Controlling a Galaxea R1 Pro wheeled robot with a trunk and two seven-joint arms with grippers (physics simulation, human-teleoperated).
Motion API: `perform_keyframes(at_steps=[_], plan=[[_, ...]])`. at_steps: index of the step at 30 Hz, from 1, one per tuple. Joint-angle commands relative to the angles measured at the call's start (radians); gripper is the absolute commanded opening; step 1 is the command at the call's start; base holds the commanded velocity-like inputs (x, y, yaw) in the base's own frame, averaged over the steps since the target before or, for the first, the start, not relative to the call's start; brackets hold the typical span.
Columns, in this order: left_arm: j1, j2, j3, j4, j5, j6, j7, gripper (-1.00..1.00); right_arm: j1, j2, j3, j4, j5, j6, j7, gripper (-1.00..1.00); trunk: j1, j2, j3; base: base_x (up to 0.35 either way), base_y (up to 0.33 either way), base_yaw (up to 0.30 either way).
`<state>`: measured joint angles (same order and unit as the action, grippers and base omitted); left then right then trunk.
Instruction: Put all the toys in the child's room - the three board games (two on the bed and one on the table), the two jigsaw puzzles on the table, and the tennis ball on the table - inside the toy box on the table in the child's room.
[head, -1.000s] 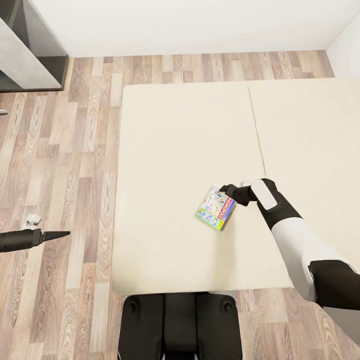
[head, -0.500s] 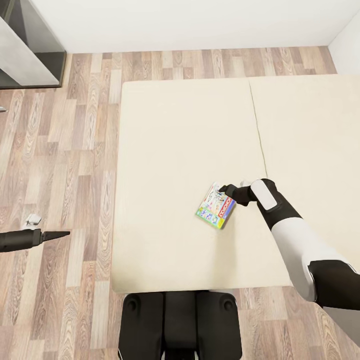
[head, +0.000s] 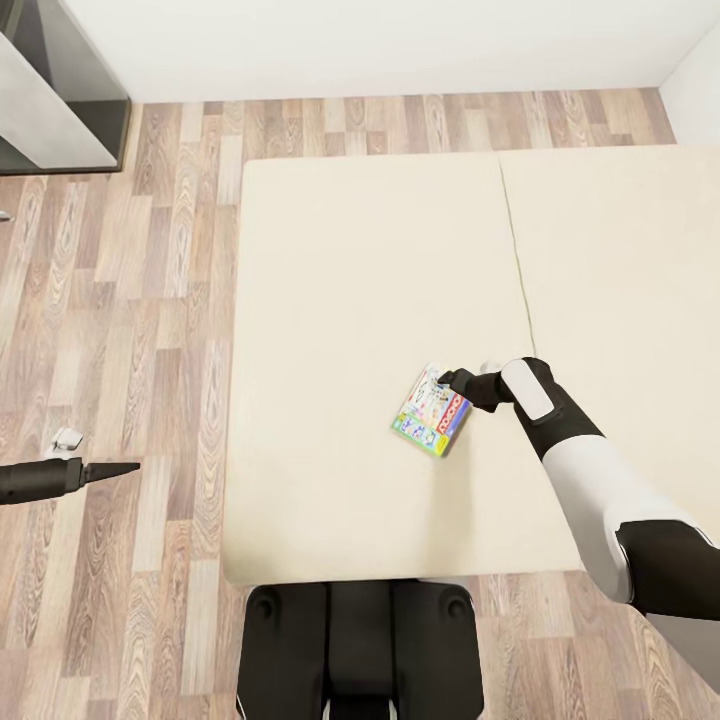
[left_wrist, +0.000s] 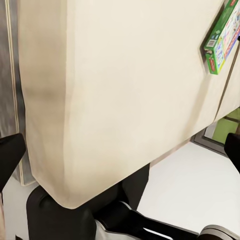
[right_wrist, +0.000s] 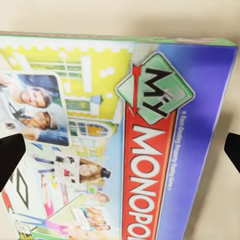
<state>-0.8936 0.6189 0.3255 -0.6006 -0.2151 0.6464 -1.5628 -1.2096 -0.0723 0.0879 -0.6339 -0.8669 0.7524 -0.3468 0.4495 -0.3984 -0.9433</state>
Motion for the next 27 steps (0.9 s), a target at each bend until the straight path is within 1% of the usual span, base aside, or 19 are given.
perform_keyframes(at_steps=[1, 9, 13, 15, 20, 24, 27], plan=[[-0.001, -0.001, 0.004, -0.001, -0.010, 0.011, -0.008, 1.00, -0.001, -0.001, 0.006, -0.001, -0.011, 0.001, -0.009, 1.00, 0.001, -0.002, -0.002, 0.000, 0.000, 0.000], [-0.001, -0.001, 0.004, -0.001, -0.010, 0.010, -0.008, 1.00, 0.000, -0.001, 0.006, -0.001, -0.011, 0.001, -0.009, 1.00, 0.001, -0.002, -0.004, 0.000, 0.000, 0.000], [-0.001, -0.001, 0.004, -0.001, -0.010, 0.011, -0.008, 1.00, 0.000, 0.003, 0.007, -0.001, -0.013, 0.001, -0.009, 1.00, 0.001, -0.002, -0.004, 0.000, 0.000, 0.000], [-0.001, -0.001, 0.004, -0.001, -0.010, 0.010, -0.008, 1.00, 0.000, 0.009, 0.010, -0.001, -0.013, 0.001, -0.009, 1.00, 0.001, -0.002, -0.004, 0.000, 0.000, 0.000], [-0.001, -0.001, 0.004, -0.001, -0.010, 0.010, -0.008, 1.00, 0.000, 0.023, 0.034, 0.000, -0.013, 0.002, -0.007, 1.00, 0.001, -0.002, -0.004, 0.000, 0.000, 0.000], [-0.001, -0.001, 0.004, -0.001, -0.010, 0.010, -0.008, 1.00, -0.001, 0.032, 0.038, 0.000, -0.019, 0.003, -0.002, 1.00, 0.001, -0.002, -0.004, 0.000, 0.000, 0.000], [-0.001, -0.001, 0.004, -0.001, -0.010, 0.010, -0.008, 1.00, -0.001, 0.049, 0.039, 0.000, -0.021, 0.004, 0.000, 1.00, 0.001, -0.002, -0.004, 0.000, 0.000, 0.000]])
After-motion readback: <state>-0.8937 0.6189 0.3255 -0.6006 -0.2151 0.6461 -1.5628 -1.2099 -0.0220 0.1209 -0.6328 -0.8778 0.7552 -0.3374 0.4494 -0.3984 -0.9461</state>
